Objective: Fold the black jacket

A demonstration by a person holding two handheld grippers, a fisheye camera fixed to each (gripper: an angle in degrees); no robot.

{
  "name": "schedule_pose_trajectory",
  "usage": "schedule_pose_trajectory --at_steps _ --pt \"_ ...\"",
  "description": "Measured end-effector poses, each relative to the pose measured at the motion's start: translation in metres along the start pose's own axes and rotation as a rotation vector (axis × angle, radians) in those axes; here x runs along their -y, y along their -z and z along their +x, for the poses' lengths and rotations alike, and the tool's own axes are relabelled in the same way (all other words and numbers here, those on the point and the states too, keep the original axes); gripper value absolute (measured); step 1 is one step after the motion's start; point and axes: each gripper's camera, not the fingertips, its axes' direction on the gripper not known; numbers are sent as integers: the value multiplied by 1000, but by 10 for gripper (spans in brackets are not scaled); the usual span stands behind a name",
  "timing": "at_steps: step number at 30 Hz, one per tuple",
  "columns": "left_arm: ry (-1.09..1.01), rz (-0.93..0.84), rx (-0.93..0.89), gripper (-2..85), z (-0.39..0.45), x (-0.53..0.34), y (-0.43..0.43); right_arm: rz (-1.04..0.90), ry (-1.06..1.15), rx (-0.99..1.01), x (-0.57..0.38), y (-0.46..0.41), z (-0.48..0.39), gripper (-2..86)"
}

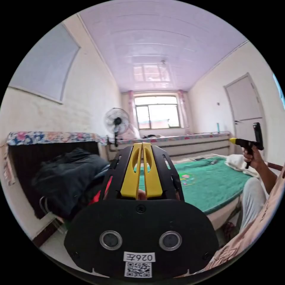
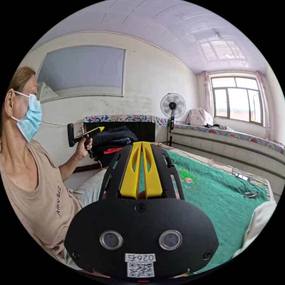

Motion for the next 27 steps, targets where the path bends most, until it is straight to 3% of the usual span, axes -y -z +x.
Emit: schedule_pose_trajectory --at_steps 3,7,10,11,14,18,27 --pt "-116 -48 241 59 -32 -17 27 -105 127 -2 21 -77 -44 6" --pt "-361 -179 233 138 -35 -29 8 -211 227 137 40 -183 -104 35" --pt "-482 -308 340 204 -30 -32 -21 -294 295 165 49 -253 -144 55" --pt "-498 -336 371 208 -31 -31 -26 -306 314 165 51 -265 -152 56" --pt "-593 -443 514 91 -35 -16 -40 -344 393 167 56 -319 -188 60" --pt "-666 -443 388 31 -49 33 -20 -364 405 192 68 -375 -212 63" --pt "-366 -366 -82 5 -136 182 5 -378 462 166 107 -470 -247 101"
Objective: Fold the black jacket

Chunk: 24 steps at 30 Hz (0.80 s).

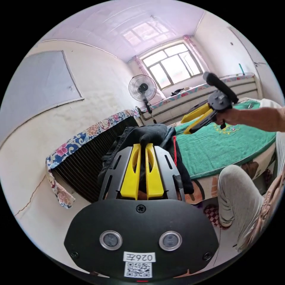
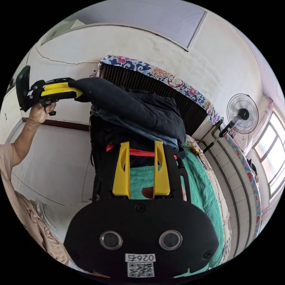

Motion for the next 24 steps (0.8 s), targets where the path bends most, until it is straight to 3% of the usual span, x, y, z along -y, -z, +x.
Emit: schedule_pose_trajectory --at_steps 6,17,24 --pt "149 90 -185 2 -65 35 21 2 -80 -67 27 -34 12 122" --pt "88 128 -153 0 -94 100 62 -13 -67 -195 95 -107 40 150" --pt "64 186 -91 0 -111 162 100 -133 -94 -222 167 -114 70 15"
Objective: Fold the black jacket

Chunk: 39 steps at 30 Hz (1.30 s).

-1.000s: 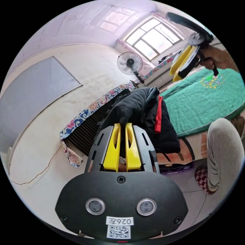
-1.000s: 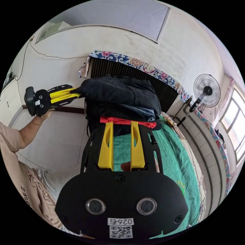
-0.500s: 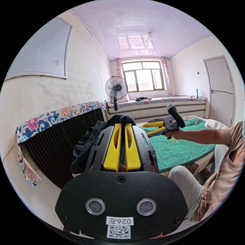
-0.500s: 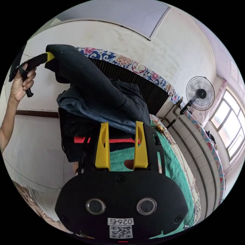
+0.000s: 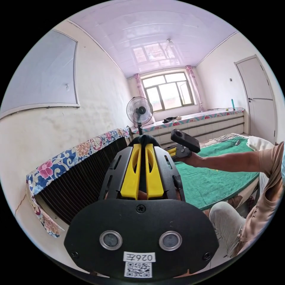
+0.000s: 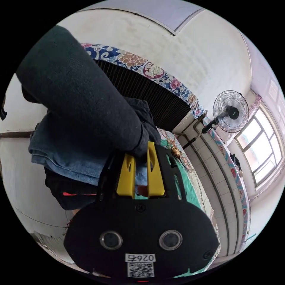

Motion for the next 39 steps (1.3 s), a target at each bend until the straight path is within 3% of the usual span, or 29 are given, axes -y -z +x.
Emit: schedule_pose_trajectory --at_steps 5,9,12,18,25,28,32,36,38,39 --pt "-77 174 -12 0 28 64 60 153 -120 -19 13 88 59 -3" --pt "-125 347 -195 -1 69 94 106 291 -79 -208 -35 200 90 -3" --pt "-141 405 -354 -1 103 104 115 289 -49 -343 -93 269 100 -3" --pt "-97 395 -781 -1 175 106 65 37 -22 -525 -218 353 108 -3" --pt "114 159 -1204 1 262 79 -85 -405 -137 -405 -337 333 146 -3" --pt "142 102 -1207 1 274 87 -130 -520 -181 -289 -359 296 187 -3" --pt "134 166 -1098 1 264 112 -145 -467 -202 -282 -342 268 237 -3" --pt "76 316 -974 3 260 126 -154 -184 -48 -577 -305 271 256 1" --pt "136 291 -1015 4 273 113 -183 -108 -61 -658 -309 267 263 6" --pt "184 199 -1099 5 290 97 -214 -91 -90 -656 -320 259 270 12"
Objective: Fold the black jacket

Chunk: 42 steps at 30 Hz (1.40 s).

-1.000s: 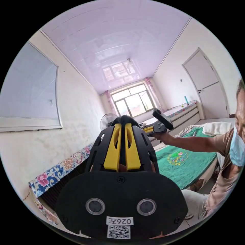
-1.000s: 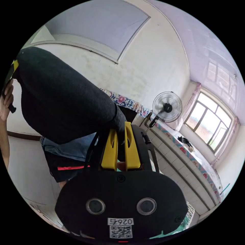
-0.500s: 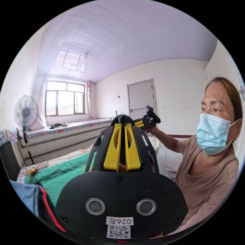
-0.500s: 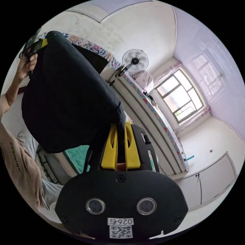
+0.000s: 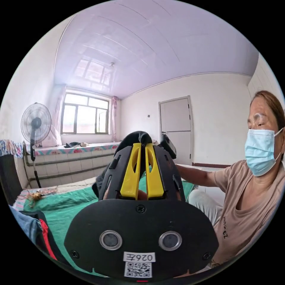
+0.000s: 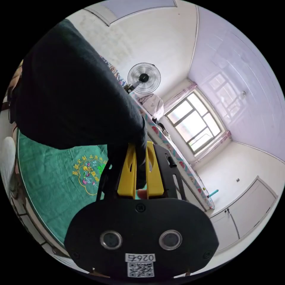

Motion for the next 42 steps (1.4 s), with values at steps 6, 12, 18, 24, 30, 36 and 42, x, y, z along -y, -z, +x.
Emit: schedule_pose_trajectory --at_steps 6,12,18,24,30,36,42 --pt "367 -684 -204 8 -80 -159 -131 -386 -203 268 -119 -91 7 36" --pt "329 -436 -183 -9 -154 -110 -116 -459 -623 572 -206 -112 72 47" --pt "342 -437 567 3 -249 -96 -136 -309 -683 796 -203 -115 90 56" --pt "380 -835 412 97 -319 -162 -227 -264 -477 862 -176 -107 70 62" --pt "324 -915 460 116 -341 -177 -260 -186 -321 955 -146 -93 48 119" --pt "369 -964 402 139 -368 -195 -276 -337 -91 878 -146 -104 -9 106" --pt "233 -1064 496 58 -377 -203 -290 -312 -118 832 -154 -103 22 -6"
